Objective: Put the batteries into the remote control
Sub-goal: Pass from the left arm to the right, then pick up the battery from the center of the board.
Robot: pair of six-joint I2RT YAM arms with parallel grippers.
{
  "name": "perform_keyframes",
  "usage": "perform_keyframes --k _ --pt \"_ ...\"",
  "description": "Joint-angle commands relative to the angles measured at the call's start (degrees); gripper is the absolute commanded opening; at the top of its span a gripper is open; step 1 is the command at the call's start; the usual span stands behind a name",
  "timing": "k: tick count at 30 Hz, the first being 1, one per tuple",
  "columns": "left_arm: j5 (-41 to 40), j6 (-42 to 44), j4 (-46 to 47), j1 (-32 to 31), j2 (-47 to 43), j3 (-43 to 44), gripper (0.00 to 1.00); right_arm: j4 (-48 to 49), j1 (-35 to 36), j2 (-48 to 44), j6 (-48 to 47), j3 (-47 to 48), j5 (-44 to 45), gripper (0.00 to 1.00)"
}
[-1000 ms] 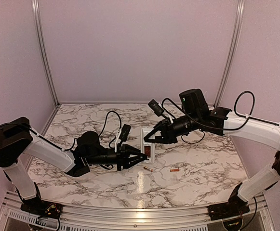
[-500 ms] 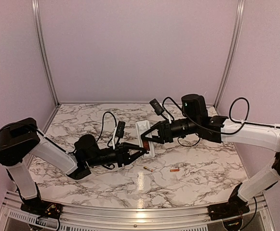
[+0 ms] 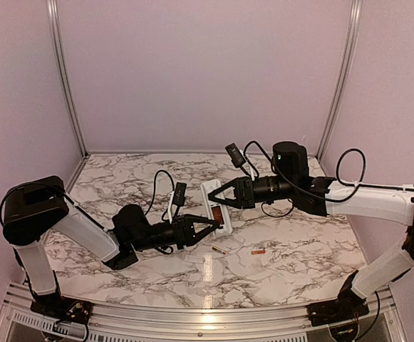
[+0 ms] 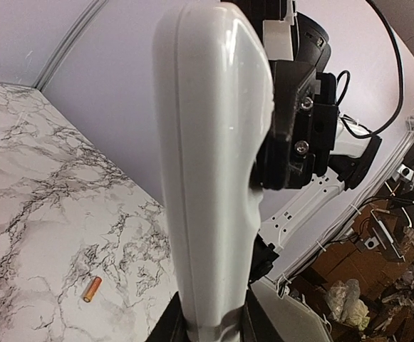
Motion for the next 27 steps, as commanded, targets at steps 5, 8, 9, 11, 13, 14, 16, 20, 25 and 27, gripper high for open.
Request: perform_keyframes --k 5,8,9,11,13,14,16,20,25,27 --pt "-2.4 6.7 8.0 0.4 -3.4 -1.9 0.5 1.9 -2.8 -2.1 2.2 0.2 -1.6 0.0" --pt "-2.9 16.4 -7.3 2.1 -10.8 -2.3 0.64 -2.7 -5.7 -4.4 0.5 -0.8 -1.6 0.0" --pt "-3.4 21.0 -16.9 2.5 -13.8 -0.9 0.7 -4.3 -7.0 -5.2 0.0 -1.1 -1.7 0.0" --pt "-4.0 34.3 -39.2 2.6 -17.5 5.3 0.75 -8.3 -9.9 -6.5 -1.6 -1.8 -2.2 0.0" --pt "-4.7 47.8 -61.6 2.6 -17.6 12.2 0.76 -12.1 -12.8 -7.9 -3.2 -2.7 -2.3 0.0" --pt "-4.6 52.6 -68.7 2.6 -16.8 15.1 0.76 -14.5 -14.3 -8.5 -4.0 -3.1 -2.1 0.0" --pt "-5.5 59.7 -78.8 2.5 -14.2 20.6 0.75 -17.8 -17.2 -9.5 -5.2 -4.1 -2.3 0.0" --pt "-6.9 70.0 -90.8 2.3 -7.9 28.9 0.71 -19.1 -22.3 -10.3 -5.0 -7.3 -4.4 0.0" --pt "-6.7 80.0 -96.9 1.7 -0.8 38.0 0.63 -21.1 -25.4 -10.6 -5.6 -9.6 -5.1 0.0" --pt "-6.8 82.8 -100.3 1.4 2.6 41.9 0.59 -21.7 -26.3 -10.4 -6.0 -10.2 -5.5 0.0"
